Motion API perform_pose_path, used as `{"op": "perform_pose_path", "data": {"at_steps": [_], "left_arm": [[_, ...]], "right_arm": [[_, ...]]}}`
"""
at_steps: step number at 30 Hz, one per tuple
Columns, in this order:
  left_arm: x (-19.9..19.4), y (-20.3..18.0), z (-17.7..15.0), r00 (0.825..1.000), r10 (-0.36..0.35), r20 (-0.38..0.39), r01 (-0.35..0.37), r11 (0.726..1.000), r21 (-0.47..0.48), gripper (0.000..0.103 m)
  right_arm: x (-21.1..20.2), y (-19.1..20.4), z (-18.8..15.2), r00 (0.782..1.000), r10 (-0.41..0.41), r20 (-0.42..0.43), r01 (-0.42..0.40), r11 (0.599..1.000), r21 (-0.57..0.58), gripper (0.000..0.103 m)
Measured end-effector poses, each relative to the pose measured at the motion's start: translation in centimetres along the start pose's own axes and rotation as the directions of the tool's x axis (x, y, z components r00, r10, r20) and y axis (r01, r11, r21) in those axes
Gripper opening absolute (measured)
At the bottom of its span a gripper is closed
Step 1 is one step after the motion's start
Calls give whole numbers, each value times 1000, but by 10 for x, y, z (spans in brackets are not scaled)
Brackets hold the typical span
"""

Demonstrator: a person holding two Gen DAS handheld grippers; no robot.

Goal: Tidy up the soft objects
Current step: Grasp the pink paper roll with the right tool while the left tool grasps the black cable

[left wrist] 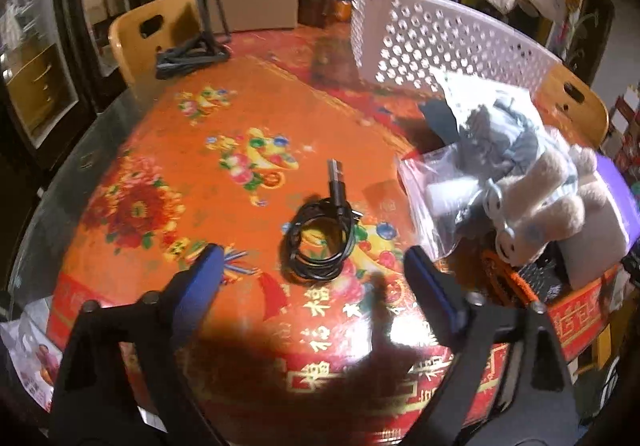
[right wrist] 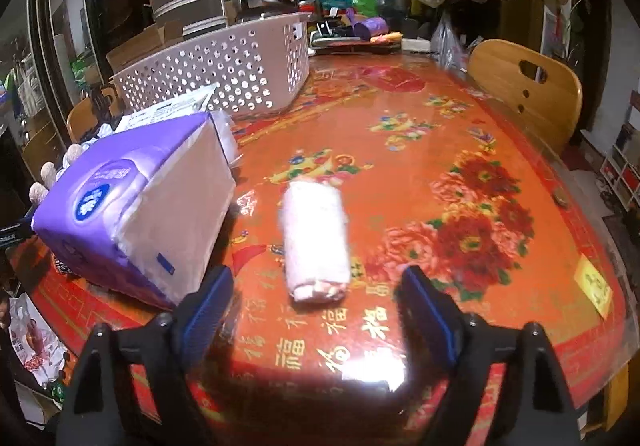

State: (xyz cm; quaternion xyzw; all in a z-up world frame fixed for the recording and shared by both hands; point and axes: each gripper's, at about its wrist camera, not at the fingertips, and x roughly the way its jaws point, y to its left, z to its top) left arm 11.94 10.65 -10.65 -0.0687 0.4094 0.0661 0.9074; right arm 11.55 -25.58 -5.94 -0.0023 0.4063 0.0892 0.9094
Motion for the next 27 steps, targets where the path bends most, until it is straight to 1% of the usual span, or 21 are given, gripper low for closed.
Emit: {"op": "perform_pose_path", "data": {"at_steps": [2, 3, 4, 7, 8, 9, 10, 11, 12, 13, 16, 20, 27], "left_arm": [[10, -5, 1, 1000, -6, -23, 6, 1000, 19, 72], [15, -5, 2, 1000, -6, -29, 6, 1000, 20, 67], [19, -5, 2, 999, -3, -38, 4, 1000, 20, 65], [26, -7, 6, 999, 17, -30, -16, 999, 34, 50], [28, -7, 7, 999, 17, -28, -16, 999, 34, 41], [30, -7, 9, 1000, 16, -20, -15, 999, 34, 37], [31, -7, 9, 1000, 15, -17, -14, 999, 36, 37], [32, -8, 11, 1000, 6, -14, -5, 999, 38, 37], [31, -8, 11, 1000, 3, -16, -2, 999, 41, 37], [32, -8, 11, 1000, 4, -14, -3, 999, 44, 37], [31, -10, 10, 1000, -5, -8, 5, 999, 45, 37], [26, -9, 8, 1000, -17, -4, 17, 999, 43, 36], [14, -9, 13, 999, -16, 38, 14, 999, 48, 36]], "right_arm": [[3, 2, 2, 1000, -4, -2, 4, 1000, -8, 76], [3, 2, 3, 1000, -6, -3, 6, 1000, -11, 74], [4, 2, 4, 1000, -6, -4, 6, 1000, -14, 73], [9, 6, 6, 1000, -21, -3, 21, 999, -42, 67], [10, 8, 6, 1000, -27, -1, 27, 998, -53, 63], [10, 8, 7, 1000, -29, 0, 29, 998, -57, 58], [10, 9, 7, 1000, -25, 2, 25, 998, -60, 52], [10, 8, 8, 1000, -8, 5, 9, 998, -58, 38], [10, 6, 10, 1000, 20, 7, -20, 999, -43, 31], [11, 4, 11, 999, 41, 7, -41, 999, -32, 31], [12, 2, 12, 999, 52, 9, -52, 998, -22, 30], [9, -1, 16, 999, 49, 20, -48, 999, -18, 30], [-2, -4, 28, 997, 44, 60, -43, 999, -16, 30]]}}
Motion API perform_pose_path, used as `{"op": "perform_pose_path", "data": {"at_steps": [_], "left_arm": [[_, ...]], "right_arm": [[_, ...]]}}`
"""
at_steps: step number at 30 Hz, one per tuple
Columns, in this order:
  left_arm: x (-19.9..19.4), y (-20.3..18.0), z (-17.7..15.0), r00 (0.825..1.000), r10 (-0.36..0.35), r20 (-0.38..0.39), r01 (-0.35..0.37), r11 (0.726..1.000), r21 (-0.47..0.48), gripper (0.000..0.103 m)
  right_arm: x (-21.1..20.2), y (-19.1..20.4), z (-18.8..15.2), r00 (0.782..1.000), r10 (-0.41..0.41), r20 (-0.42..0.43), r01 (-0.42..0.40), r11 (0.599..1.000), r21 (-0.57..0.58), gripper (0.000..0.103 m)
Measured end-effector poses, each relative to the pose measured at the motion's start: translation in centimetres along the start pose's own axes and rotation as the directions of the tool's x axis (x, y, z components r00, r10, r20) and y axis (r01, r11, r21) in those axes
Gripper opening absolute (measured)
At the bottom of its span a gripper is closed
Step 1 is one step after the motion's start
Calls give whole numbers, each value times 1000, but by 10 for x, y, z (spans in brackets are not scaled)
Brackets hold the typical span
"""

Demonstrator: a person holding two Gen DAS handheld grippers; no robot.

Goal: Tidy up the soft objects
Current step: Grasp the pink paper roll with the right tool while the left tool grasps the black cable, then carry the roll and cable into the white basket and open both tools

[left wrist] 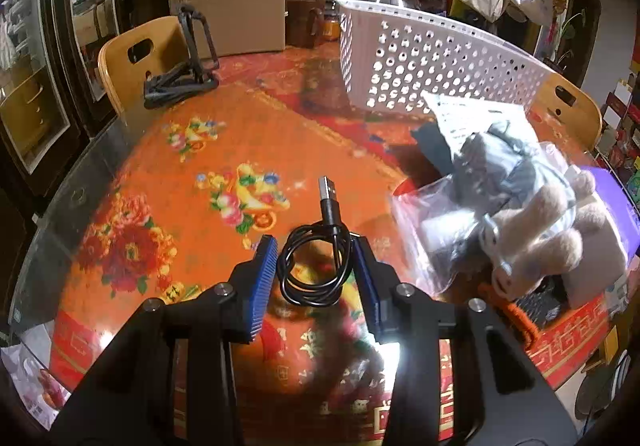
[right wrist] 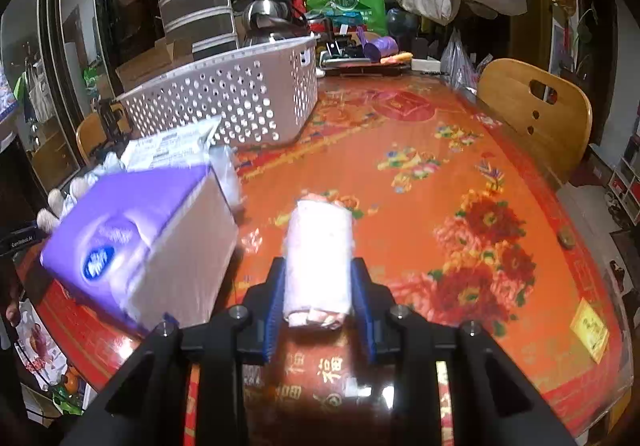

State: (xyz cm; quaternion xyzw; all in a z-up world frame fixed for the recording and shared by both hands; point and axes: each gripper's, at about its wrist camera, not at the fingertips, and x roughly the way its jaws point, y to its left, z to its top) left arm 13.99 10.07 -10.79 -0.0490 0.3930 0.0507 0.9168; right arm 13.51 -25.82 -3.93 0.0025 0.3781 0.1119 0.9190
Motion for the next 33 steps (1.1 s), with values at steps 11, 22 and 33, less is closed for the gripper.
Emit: {"op": "perform_pose_path", "data": {"at_steps": [11, 22, 33], "left_arm": [[-22, -15, 39, 997, -28, 69, 26, 999, 26, 36], [-37, -26, 142, 989, -62, 133, 52, 996, 73, 36], [35, -62, 274, 996, -93, -8, 93, 991, 95, 36]], "right_arm": [[-11, 6, 66, 996, 30, 82, -27, 999, -38, 30], [13, 25, 174, 991, 97, 93, -88, 992, -93, 30], [112, 52, 265, 999, 35, -40, -42, 985, -169, 30]]}}
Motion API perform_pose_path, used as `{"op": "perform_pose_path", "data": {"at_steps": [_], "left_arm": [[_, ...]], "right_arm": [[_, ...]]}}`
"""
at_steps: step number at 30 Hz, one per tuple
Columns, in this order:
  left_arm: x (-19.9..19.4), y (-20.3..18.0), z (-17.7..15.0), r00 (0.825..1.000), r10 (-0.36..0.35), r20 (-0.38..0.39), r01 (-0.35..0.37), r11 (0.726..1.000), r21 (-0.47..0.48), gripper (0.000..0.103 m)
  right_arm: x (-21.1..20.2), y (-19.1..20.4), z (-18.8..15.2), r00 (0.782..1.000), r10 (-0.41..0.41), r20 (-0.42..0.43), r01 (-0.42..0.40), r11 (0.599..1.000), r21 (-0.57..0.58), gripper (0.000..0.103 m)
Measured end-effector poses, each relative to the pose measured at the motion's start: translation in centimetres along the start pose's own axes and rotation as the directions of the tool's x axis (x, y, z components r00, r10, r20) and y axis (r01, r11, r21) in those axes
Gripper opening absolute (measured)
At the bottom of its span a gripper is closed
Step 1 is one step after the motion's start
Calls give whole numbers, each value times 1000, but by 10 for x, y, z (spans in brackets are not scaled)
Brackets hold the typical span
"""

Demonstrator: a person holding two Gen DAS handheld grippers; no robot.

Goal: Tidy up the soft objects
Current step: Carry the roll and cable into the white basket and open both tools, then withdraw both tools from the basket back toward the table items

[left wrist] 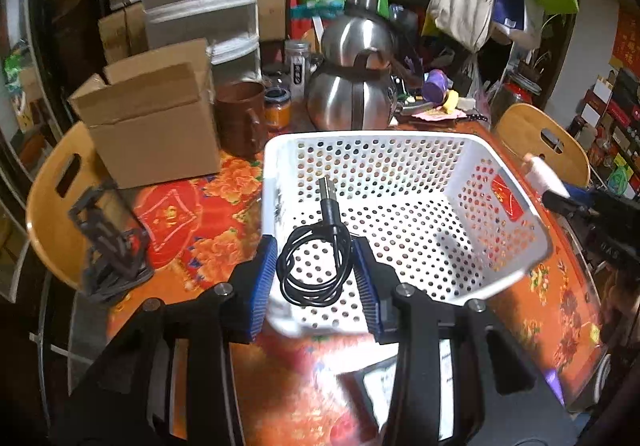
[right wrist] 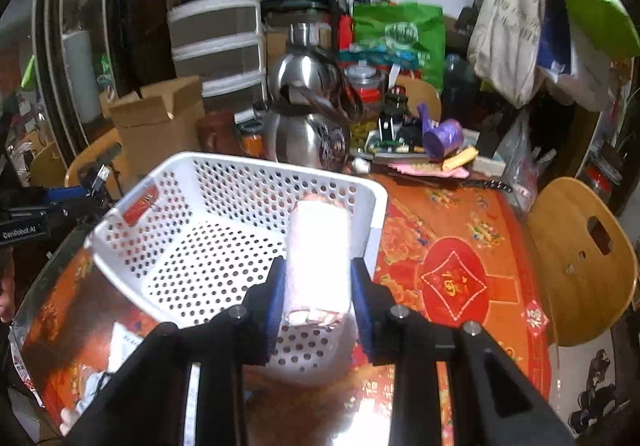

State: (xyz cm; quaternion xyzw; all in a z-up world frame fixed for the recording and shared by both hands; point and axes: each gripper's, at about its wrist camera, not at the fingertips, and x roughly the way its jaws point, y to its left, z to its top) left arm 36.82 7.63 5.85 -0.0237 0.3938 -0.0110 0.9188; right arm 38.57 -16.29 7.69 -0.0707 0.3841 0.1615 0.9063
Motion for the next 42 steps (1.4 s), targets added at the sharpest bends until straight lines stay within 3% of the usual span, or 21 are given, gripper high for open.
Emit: {"op": "perform_pose_path", "data": {"at_steps": [5, 13, 19, 20, 21, 23, 27, 34, 42], "left_arm": [[36, -5, 17, 999, -19, -49, 18, 1000, -10, 36], [73, -19, 22, 995, 20, -99, -18, 1000, 16, 37], [85, -20, 18, 995, 34, -98, -33, 999, 10, 41], [85, -19, 18, 995, 44, -92, -43, 999, 10, 52], [85, -19, 17, 995, 45, -90, -44, 999, 7, 67], [81, -17, 17, 997, 33, -76, -33, 999, 4, 75], [69, -20, 14, 998, 46, -38, -45, 999, 25, 75], [61, -19, 8, 998, 52, -43, -51, 998, 21, 76], [26, -21, -13, 998, 65, -8, -65, 997, 32, 76]], "right_arm": [[31, -4, 1, 999, -6, -47, 6, 1000, 3, 30], [55, 9, -4, 996, -8, -93, 5, 999, -39, 30], [57, 17, -7, 998, -5, -64, 2, 999, -38, 33], [55, 17, -7, 999, 1, -54, -3, 999, -35, 47], [53, 18, -6, 999, 6, -42, -7, 999, -35, 68], [48, 20, -6, 1000, -4, -16, 4, 999, -48, 83], [43, 20, -5, 1000, -2, -5, 1, 999, -37, 83], [39, 13, -10, 1000, -1, -5, 1, 1000, -9, 83], [-5, 1, -32, 999, 36, 37, -38, 997, 60, 83]]}}
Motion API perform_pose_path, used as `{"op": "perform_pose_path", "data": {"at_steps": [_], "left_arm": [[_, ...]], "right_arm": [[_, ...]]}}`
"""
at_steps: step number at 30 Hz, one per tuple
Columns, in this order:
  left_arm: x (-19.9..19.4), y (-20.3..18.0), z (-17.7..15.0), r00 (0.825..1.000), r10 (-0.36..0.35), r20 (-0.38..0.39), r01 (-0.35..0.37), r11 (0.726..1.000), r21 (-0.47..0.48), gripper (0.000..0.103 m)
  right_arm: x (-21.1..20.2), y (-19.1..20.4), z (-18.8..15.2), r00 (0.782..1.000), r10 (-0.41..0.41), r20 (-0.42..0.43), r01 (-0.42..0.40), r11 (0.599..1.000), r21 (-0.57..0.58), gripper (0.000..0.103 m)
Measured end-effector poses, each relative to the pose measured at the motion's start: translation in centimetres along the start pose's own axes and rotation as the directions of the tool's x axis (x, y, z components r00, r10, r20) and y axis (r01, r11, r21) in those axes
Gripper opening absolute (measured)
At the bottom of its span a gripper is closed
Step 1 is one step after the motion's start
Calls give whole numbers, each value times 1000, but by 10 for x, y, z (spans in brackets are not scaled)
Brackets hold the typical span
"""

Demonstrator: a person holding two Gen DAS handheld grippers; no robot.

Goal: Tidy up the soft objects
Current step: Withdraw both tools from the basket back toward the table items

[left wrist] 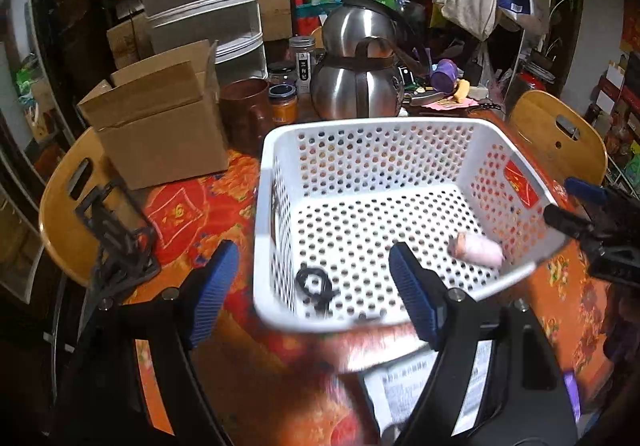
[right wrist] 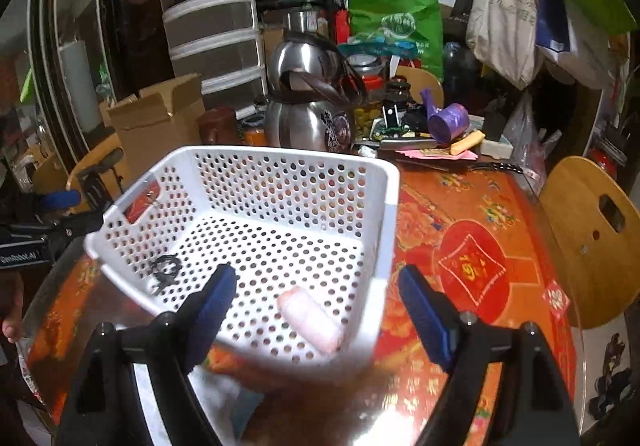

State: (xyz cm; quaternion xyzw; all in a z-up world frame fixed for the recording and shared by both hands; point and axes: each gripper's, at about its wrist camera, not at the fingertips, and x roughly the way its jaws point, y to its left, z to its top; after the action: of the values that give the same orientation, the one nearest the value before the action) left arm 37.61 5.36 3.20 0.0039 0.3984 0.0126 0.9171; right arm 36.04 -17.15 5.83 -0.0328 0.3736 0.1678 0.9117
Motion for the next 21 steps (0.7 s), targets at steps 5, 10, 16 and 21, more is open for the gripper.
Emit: {"op": "perform_pose_path", "data": {"at_steps": [5, 10, 16, 21], "left_arm": [[-33, -2, -37, 999, 43, 24, -44, 999, 4, 76], [-69, 0, -90, 998, 34, 50, -33, 999, -34, 77], [-109, 1, -161, 995, 20, 98, -10, 996, -94, 79], [-132, -9, -208, 993, 38, 110, -24, 991, -128, 79]], "right_arm": [[-38, -3, -33, 999, -4, 36, 3, 1000, 15, 83], [-74, -1, -83, 998, -5, 65, 4, 1000, 15, 84], [-107, 1, -133, 996, 23, 83, -27, 999, 42, 84], [-127, 12, -164, 997, 22, 79, -22, 1000, -8, 84]]}}
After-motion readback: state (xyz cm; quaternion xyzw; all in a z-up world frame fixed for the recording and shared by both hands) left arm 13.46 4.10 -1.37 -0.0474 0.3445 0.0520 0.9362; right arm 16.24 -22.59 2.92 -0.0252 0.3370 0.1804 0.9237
